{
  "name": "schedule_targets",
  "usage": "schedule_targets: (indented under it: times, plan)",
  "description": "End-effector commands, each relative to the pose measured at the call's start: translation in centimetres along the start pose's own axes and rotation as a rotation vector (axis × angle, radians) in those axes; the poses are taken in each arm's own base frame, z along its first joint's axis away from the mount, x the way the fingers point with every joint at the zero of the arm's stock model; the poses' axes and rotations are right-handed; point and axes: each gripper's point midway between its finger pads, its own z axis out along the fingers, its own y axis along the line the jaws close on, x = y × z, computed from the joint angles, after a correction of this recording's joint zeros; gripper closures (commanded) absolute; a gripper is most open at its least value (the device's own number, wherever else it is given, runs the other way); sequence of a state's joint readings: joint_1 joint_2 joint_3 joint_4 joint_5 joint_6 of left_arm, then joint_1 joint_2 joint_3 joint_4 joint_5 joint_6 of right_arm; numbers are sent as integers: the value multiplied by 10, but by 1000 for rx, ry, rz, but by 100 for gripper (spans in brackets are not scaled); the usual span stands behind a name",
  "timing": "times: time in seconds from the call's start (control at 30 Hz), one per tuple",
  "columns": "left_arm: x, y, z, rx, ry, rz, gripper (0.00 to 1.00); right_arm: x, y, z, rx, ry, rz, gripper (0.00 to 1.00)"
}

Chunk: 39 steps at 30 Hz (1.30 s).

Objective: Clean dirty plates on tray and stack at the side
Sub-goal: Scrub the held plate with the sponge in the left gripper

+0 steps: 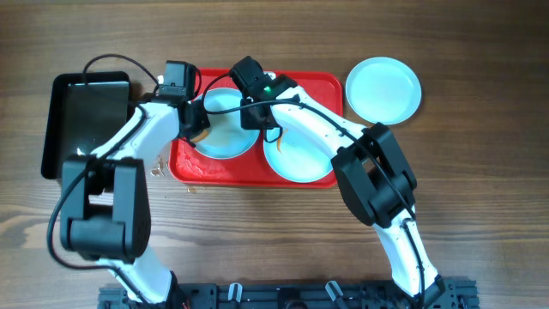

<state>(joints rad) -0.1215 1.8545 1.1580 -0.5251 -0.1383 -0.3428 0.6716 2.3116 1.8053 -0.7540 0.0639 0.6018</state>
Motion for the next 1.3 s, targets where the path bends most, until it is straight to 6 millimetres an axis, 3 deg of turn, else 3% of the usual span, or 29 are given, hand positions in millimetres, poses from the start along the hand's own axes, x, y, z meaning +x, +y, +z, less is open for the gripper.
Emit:
schedule_targets:
  times: [0.0,0.17,0.4,0.6,0.7,0.93,1.1,1.27]
  plan:
    - [-27,-6,-38,70,-105,-32,96,2,-20,11,80,5,14,96]
    - [-11,-40,-31,262,-12,-18,96,2,-19,11,74,7,15,96]
    - [9,-71,-2,399,91,-10,96,3,-18,11,66,12,15,96]
    - [32,-77,19,394,176,6,96,3,-18,11,67,12,14,96]
    - [39,-53,28,254,185,5,96,3,-18,11,67,12,9,96]
    - [28,27,31,-191,86,38,96,3,-18,11,67,12,8,96]
    - [10,53,17,-352,2,51,96,3,-18,11,67,12,7,96]
    - [-15,61,-15,-397,-112,26,96,1,-17,11,61,3,-3,96]
